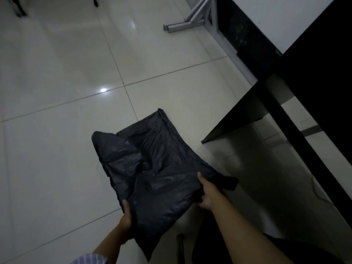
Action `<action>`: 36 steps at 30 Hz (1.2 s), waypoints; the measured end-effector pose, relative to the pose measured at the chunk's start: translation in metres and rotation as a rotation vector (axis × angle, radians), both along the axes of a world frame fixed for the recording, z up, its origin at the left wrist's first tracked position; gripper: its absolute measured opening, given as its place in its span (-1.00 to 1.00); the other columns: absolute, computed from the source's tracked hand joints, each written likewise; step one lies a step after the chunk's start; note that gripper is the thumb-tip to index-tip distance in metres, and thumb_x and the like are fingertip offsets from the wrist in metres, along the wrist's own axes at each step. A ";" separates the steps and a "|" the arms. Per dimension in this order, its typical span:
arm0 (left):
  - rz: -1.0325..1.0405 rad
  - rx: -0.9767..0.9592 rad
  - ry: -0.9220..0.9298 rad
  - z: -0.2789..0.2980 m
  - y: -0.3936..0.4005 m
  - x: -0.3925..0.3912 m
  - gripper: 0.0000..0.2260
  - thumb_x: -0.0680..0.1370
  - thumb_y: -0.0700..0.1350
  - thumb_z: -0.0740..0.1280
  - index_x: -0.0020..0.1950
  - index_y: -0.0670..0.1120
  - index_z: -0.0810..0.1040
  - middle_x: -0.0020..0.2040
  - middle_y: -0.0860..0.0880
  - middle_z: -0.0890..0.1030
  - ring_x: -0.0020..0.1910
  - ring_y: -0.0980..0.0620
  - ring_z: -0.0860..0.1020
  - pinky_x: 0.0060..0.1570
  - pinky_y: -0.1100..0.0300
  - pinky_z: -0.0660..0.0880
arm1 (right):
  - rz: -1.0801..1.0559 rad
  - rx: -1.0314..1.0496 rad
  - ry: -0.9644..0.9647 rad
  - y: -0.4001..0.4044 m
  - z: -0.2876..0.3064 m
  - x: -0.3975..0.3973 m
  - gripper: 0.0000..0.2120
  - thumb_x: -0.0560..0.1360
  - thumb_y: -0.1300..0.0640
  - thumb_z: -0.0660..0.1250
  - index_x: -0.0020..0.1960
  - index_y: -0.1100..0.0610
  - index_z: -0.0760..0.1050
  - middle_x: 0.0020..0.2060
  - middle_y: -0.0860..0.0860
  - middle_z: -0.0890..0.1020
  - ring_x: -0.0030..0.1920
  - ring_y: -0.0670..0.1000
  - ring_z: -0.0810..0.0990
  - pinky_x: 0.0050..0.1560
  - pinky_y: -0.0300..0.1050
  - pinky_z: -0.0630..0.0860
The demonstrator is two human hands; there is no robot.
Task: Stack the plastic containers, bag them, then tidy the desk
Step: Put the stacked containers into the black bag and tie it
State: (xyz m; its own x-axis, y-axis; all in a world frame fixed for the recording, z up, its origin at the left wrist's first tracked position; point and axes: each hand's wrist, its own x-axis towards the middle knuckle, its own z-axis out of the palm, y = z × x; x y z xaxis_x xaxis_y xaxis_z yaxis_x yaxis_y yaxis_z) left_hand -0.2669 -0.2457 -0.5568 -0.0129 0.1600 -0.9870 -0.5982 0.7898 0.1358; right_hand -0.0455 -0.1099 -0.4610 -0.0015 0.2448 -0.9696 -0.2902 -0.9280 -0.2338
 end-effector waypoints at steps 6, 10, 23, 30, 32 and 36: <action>-0.356 -0.266 0.622 0.040 0.031 -0.022 -0.31 0.63 0.22 -0.05 0.48 -0.33 0.20 0.47 -0.34 0.24 0.42 -0.30 0.25 0.42 -0.13 0.17 | 0.221 0.381 -0.188 0.018 0.053 -0.018 -0.56 0.48 0.03 0.45 0.25 0.27 0.53 0.17 0.14 0.62 0.05 0.10 0.60 -0.02 -0.12 0.54; -0.256 0.236 0.417 0.094 0.101 -0.017 -0.35 0.61 0.26 0.00 0.42 -0.24 0.36 0.34 -0.27 0.45 0.29 -0.26 0.45 0.27 -0.06 0.40 | 0.294 0.545 -0.170 0.014 0.099 -0.021 -0.68 0.38 0.03 0.53 0.03 0.20 0.65 -0.09 0.02 0.73 -0.11 0.00 0.70 -0.16 -0.22 0.60; -0.827 0.406 0.093 0.264 0.160 0.043 -0.75 0.59 -0.05 0.31 0.00 -0.26 0.50 -0.02 -0.19 0.57 -0.05 -0.16 0.54 0.02 0.09 0.51 | 0.907 0.672 -0.121 -0.066 0.169 -0.006 -0.54 0.09 -0.20 0.62 -0.05 -0.16 0.63 -0.09 -0.23 0.69 -0.02 -0.19 0.64 0.09 -0.21 0.58; -0.824 0.861 0.651 0.269 0.110 0.044 -0.68 0.52 -0.17 0.40 0.26 -0.15 0.49 0.11 -0.09 0.57 0.06 -0.07 0.54 0.04 0.12 0.48 | 0.536 0.585 0.062 -0.084 0.196 0.025 -0.22 0.10 -0.50 0.39 0.16 -0.04 0.57 0.05 -0.09 0.68 0.11 0.00 0.62 0.05 -0.10 0.52; -0.840 1.013 0.674 0.279 0.102 0.047 -0.64 0.43 -0.16 0.50 0.17 -0.02 0.52 0.02 0.11 0.60 -0.01 0.09 0.56 -0.01 0.33 0.48 | 0.367 0.633 -0.003 -0.079 0.204 0.026 -0.19 0.19 -0.47 0.35 0.27 0.01 0.50 0.12 -0.05 0.65 0.12 0.02 0.62 0.12 0.00 0.55; -1.026 1.235 0.707 0.305 0.086 0.053 -0.56 0.32 -0.16 0.57 0.08 0.17 0.53 -0.08 0.38 0.57 -0.10 0.53 0.51 -0.16 0.62 0.37 | 0.229 0.764 -0.070 -0.068 0.233 0.016 -0.23 0.13 -0.49 0.40 0.18 -0.05 0.47 0.15 -0.05 0.59 0.09 0.00 0.61 0.11 0.01 0.59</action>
